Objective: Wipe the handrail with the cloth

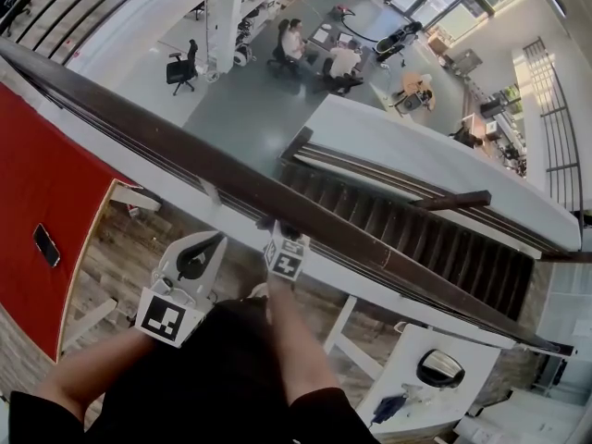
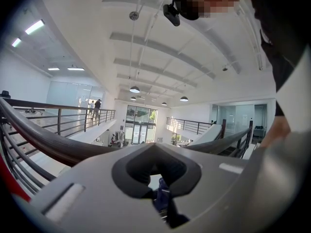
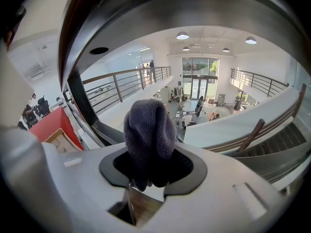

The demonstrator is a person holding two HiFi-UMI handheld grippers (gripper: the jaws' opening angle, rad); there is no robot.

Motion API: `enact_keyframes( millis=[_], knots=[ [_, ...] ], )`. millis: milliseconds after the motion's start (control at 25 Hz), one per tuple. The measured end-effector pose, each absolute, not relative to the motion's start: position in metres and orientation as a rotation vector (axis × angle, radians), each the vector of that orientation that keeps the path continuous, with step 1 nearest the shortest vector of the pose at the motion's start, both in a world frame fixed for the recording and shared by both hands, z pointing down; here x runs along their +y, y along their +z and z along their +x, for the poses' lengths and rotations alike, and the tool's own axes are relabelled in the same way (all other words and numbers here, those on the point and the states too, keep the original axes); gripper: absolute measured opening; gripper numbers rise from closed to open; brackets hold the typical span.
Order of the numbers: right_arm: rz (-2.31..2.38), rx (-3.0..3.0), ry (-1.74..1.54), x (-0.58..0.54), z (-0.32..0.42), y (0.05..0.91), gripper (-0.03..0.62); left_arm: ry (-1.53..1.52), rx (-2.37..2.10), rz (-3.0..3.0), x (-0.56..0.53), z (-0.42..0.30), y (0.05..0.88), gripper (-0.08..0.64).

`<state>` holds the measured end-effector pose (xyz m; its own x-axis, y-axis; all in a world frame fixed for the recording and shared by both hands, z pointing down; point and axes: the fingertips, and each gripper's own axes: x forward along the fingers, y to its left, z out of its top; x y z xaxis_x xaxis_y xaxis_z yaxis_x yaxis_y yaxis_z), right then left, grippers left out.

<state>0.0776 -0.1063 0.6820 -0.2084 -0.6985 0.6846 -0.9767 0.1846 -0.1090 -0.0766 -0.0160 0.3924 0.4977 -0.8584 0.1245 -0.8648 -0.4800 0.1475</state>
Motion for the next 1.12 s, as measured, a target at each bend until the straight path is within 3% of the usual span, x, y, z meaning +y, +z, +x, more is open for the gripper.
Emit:
enact_keyframes(
  millis=[1120],
  knots=[
    [1.650, -1.926, 0.781, -0.081, 0.184, 0.677, 0.137, 0.149, -1.384, 2.583, 0.012, 0.011, 0.406, 0.000]
  ],
)
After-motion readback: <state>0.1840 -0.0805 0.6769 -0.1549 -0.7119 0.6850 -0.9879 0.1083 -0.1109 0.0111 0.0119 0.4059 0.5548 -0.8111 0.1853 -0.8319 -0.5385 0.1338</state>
